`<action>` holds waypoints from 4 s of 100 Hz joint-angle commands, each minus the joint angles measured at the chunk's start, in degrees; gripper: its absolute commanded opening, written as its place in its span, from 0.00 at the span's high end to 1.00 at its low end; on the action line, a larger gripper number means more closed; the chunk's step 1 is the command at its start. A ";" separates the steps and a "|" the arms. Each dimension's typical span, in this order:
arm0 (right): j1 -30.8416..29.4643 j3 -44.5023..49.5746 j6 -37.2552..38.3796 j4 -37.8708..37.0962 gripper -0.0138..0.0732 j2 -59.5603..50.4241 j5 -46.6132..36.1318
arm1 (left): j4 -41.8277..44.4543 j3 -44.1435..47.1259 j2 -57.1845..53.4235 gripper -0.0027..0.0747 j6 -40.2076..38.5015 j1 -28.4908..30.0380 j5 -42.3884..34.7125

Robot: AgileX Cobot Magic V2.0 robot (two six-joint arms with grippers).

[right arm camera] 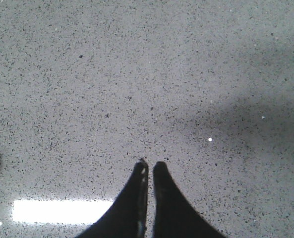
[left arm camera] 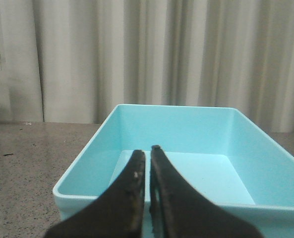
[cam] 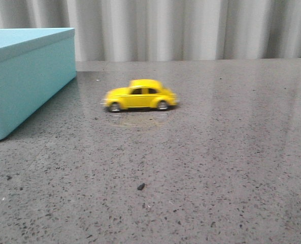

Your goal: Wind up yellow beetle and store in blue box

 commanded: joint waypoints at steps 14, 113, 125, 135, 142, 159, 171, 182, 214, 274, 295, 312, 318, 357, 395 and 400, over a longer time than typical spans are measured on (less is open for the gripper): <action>0.02 -1.57 -1.01 0.55 0.91 -2.33 -0.79 | -0.14 -1.69 1.18 0.99 -0.07 0.11 -5.08; 0.15 9.92 -3.84 0.63 0.91 -21.16 -22.63 | -0.61 -20.08 17.35 0.99 -0.07 -4.09 6.75; 0.15 16.62 -4.70 0.63 0.91 -26.71 -28.17 | -0.61 -24.67 23.80 0.99 -0.07 -7.24 8.82; 0.15 22.45 -4.84 0.63 0.91 -31.21 -32.88 | -0.61 -28.74 28.40 0.99 0.01 -10.31 9.94; 0.15 26.51 -4.84 0.63 0.91 -34.36 -35.80 | -0.61 -31.55 31.64 0.99 0.01 -12.33 11.43; 0.15 35.34 -4.84 0.51 0.91 -41.07 -41.21 | -0.50 -38.61 39.04 0.99 0.48 -16.71 17.47; 0.15 39.34 -4.84 0.44 0.91 -44.55 -42.48 | -0.50 -44.44 44.00 0.99 3.92 -19.37 22.79; 0.15 41.80 -4.84 0.44 0.91 -46.60 -42.36 | -0.50 -50.48 49.17 0.99 4.76 -21.02 28.55; 0.15 46.58 -4.84 0.44 0.91 -52.66 -44.42 | -7.26 -63.96 60.33 0.99 18.92 -22.18 35.10; 0.15 47.79 -4.84 1.07 0.91 -57.32 -42.81 | -30.05 -76.45 77.94 0.68 47.65 -22.18 46.16; 0.15 47.79 -4.84 1.15 0.91 -57.77 -42.81 | -28.88 -76.45 78.88 0.30 52.19 -22.18 49.57; 0.15 47.79 -4.84 1.15 0.91 -57.77 -43.10 | -28.98 -76.45 79.34 0.30 54.90 -22.18 53.00; 0.15 47.79 -4.84 1.15 0.91 -57.77 -43.34 | -28.91 -76.45 79.64 0.30 56.85 -22.34 53.00; 0.15 47.79 -4.84 1.15 0.91 -57.77 -43.59 | -17.88 -76.56 83.60 0.30 62.54 -30.00 53.95; 0.15 47.79 -4.84 1.19 0.91 -57.77 -43.40 | -16.80 -76.59 88.69 0.30 62.54 -30.64 54.09; 0.15 47.79 -4.84 1.19 0.91 -57.77 -43.27 | -15.66 -76.68 89.19 0.30 62.54 -30.64 54.00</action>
